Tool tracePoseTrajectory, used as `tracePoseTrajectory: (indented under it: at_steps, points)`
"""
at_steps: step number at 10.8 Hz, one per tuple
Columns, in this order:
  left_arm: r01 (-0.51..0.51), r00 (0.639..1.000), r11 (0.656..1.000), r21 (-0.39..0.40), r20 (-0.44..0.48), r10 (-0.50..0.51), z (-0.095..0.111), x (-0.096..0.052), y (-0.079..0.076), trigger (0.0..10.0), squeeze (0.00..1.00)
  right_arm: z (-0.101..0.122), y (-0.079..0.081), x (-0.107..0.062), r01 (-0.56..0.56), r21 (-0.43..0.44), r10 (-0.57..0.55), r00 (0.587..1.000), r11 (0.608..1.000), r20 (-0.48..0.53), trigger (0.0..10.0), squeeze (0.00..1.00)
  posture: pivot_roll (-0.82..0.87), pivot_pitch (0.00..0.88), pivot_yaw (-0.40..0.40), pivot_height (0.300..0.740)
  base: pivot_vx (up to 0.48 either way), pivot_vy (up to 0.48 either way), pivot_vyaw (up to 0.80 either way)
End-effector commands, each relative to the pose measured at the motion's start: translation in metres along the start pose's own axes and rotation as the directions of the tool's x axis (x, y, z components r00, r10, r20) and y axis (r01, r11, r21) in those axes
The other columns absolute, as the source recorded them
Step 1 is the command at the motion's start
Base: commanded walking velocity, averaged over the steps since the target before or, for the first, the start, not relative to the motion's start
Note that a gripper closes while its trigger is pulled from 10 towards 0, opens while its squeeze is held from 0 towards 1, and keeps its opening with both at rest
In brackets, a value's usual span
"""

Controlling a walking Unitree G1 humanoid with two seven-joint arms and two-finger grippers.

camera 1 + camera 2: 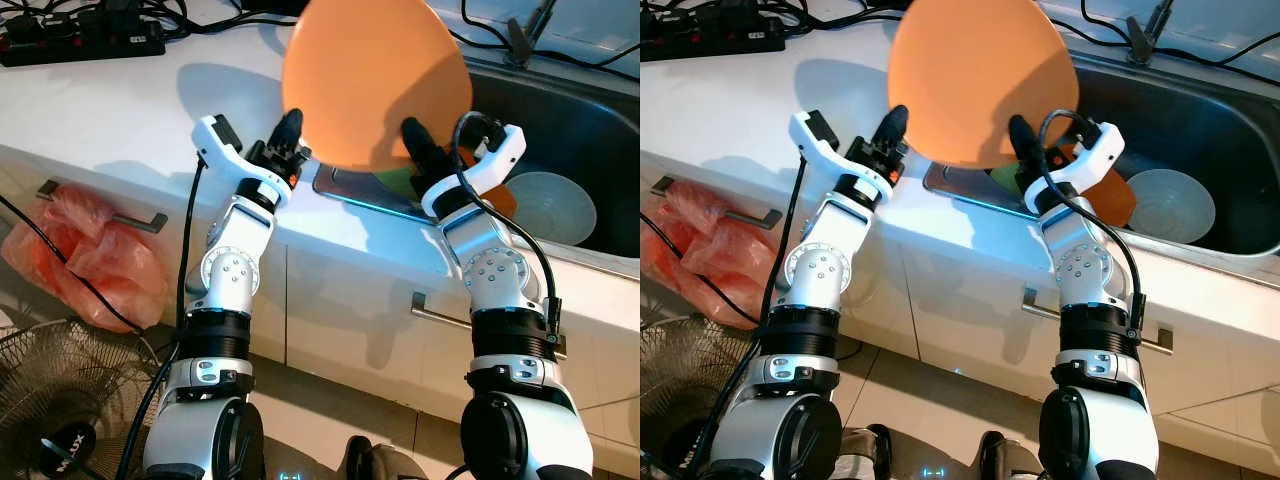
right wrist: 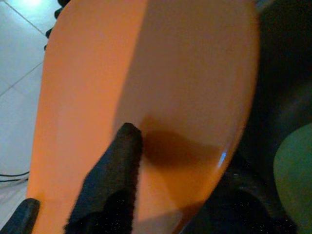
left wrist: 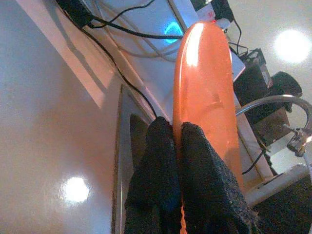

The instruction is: Kitchen organization

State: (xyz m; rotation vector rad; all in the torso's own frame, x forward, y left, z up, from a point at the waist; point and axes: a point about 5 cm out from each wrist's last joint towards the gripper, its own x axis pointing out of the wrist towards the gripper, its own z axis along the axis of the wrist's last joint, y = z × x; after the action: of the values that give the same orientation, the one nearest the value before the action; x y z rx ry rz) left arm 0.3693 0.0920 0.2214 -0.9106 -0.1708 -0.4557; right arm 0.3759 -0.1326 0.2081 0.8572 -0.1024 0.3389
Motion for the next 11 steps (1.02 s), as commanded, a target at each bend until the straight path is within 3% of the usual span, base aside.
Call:
tracePoseTrajectory:
  at_steps: [1, 4, 5, 11]
  points:
    - [0.033, 0.998, 0.999, -0.016, -0.054, -0.034, -0.019, 0.001, -0.011, 10.0, 0.0, 0.005, 0.007, 0.003, -0.026, 0.024, 0.025, 0.999, 0.999, 0.021, 0.0, 0.0, 0.04, 0.16, -0.046, 0.74, 0.0, 0.0, 0.0]
    - [0.01, 0.995, 0.998, 0.068, -0.097, -0.003, -0.026, 0.0, -0.008, 10.0, 0.0, 0.007, 0.007, 0.004, -0.035, 0.072, 0.033, 0.999, 0.997, 0.036, 0.0, 0.0, 0.04, 0.159, -0.047, 0.74, 0.0, 0.0, 0.0]
    - [0.003, 0.995, 0.997, 0.074, -0.104, 0.005, -0.028, 0.0, -0.007, 10.0, 1.0, 0.008, 0.008, 0.004, -0.042, 0.086, 0.039, 0.998, 0.995, 0.039, 0.0, 0.0, 0.04, 0.159, -0.047, 0.74, 0.0, 0.0, 0.0]
    - [0.014, 0.991, 0.995, 0.1, -0.133, -0.001, -0.031, -0.001, -0.007, 10.0, 1.0, 0.019, 0.005, 0.005, -0.022, 0.184, 0.003, 0.994, 0.983, 0.107, 0.0, 0.0, 0.05, 0.159, -0.048, 0.74, 0.0, 0.0, 0.0]
